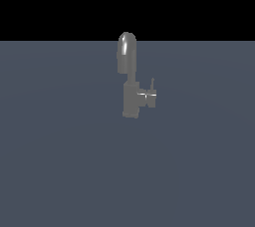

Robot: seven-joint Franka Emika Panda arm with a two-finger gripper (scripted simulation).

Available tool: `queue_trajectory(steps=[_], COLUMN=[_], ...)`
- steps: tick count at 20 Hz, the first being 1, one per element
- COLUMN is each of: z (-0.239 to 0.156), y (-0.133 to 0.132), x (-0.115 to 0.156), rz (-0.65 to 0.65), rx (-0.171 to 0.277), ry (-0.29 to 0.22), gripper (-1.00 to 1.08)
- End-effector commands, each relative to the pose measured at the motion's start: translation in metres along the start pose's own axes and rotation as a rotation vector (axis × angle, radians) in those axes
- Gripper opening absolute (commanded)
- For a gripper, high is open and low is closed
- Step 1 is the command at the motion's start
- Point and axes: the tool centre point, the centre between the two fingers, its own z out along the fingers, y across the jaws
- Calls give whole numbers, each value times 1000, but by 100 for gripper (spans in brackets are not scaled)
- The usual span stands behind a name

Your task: Turn on the faucet by rotating a designated handle.

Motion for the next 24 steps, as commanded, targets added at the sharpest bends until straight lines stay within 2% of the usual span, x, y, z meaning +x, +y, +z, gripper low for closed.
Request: queue_trajectory(steps=[1, 7, 13, 18, 24], z=[0, 1, 3, 6, 15], y=[0, 0, 0, 2, 6], x=[0, 5, 21, 43, 77], rz=[0, 13, 53, 108, 197], rx=[0, 12, 49, 99, 182], ry=[0, -10, -42, -85, -157], gripper=[-100, -100, -100, -100, -100])
